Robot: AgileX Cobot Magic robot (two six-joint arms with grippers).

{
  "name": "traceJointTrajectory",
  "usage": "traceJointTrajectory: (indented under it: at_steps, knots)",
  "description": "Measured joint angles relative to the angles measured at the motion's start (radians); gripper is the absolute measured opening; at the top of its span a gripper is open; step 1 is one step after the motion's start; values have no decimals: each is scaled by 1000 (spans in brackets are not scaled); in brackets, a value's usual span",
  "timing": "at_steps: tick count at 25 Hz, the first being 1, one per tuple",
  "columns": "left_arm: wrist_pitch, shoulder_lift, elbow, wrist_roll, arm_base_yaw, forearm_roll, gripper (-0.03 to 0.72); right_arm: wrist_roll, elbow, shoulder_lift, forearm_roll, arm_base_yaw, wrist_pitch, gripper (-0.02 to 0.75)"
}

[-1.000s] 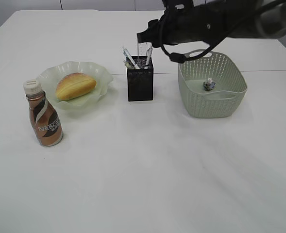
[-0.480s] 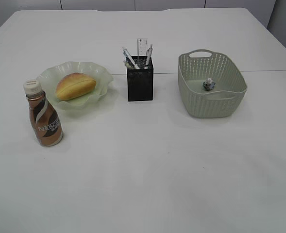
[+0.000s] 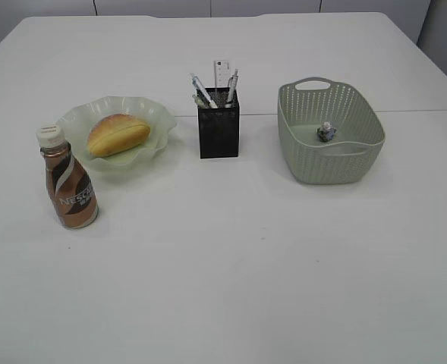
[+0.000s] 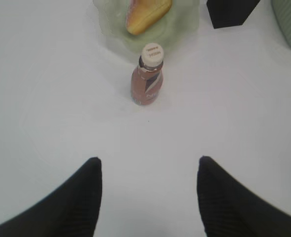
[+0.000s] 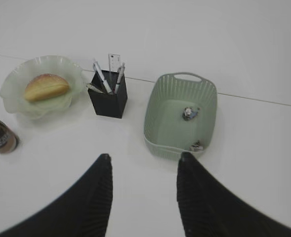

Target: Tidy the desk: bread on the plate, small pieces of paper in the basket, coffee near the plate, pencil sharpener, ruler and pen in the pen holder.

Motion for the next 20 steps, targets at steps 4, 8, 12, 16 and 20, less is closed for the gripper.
traceJointTrajectory:
  at_steps: [4, 8, 12, 16, 20]
  knots:
    - [6, -83, 0, 4, 0, -2, 441, -9, 0, -79, -31, 0, 65, 352]
    - [10, -192, -1, 59, 0, -30, 425, -15, 0, -160, -35, 0, 69, 351]
    - [14, -305, 2, 109, 0, -76, 410, -17, 8, -270, -29, 0, 71, 351]
    - [14, -442, 32, 145, 0, -76, 408, -69, 118, -434, 15, 0, 71, 351]
    - [17, -619, 104, 184, 0, -69, 407, -141, 305, -617, 96, 0, 73, 351]
